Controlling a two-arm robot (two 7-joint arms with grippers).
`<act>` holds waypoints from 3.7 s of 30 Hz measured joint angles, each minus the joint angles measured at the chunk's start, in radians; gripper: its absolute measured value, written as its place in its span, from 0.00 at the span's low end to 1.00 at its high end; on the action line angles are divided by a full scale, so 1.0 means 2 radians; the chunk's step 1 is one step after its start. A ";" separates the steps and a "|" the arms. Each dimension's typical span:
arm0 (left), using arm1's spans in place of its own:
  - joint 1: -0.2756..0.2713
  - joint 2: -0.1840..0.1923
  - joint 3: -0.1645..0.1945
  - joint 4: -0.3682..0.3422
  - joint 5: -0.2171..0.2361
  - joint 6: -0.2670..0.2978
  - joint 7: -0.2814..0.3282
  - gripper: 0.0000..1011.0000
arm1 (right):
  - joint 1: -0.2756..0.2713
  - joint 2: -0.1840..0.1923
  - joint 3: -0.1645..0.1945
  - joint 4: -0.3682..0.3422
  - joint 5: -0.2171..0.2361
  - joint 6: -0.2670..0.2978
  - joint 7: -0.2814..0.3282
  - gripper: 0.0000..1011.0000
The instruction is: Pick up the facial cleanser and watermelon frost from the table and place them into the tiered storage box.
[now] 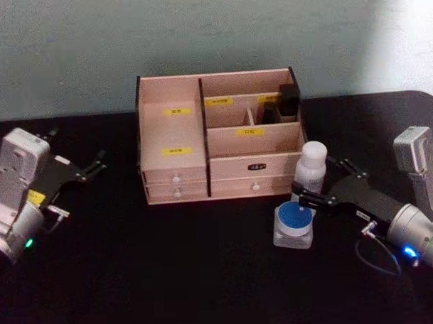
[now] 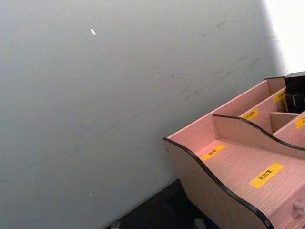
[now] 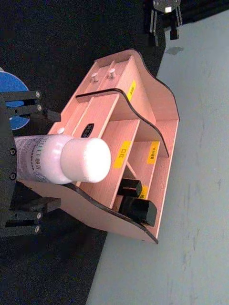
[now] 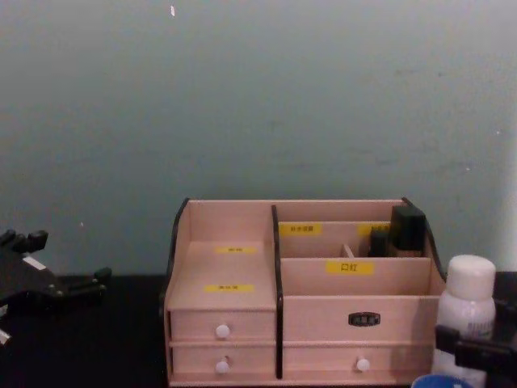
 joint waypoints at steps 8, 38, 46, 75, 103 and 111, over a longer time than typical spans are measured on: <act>0.000 0.000 0.000 0.000 0.000 0.000 0.000 0.99 | 0.007 -0.003 -0.004 0.007 0.000 0.000 -0.001 0.99; 0.000 0.000 0.000 0.000 0.000 0.000 0.000 0.99 | 0.014 -0.007 -0.009 0.015 0.008 0.009 -0.001 0.99; 0.000 0.000 0.000 0.000 0.000 0.000 0.000 0.99 | 0.014 -0.006 -0.009 0.015 0.008 0.009 -0.001 0.99; 0.000 0.000 0.000 0.000 0.000 0.000 0.000 0.99 | 0.014 -0.006 -0.009 0.014 0.007 0.007 -0.001 0.59; 0.000 0.000 0.000 0.000 0.000 0.000 0.000 0.99 | 0.007 0.000 -0.004 -0.001 0.008 0.002 -0.002 0.59; 0.000 0.000 0.000 0.000 0.000 0.000 0.000 0.99 | -0.004 0.008 0.007 -0.027 0.019 0.003 -0.003 0.59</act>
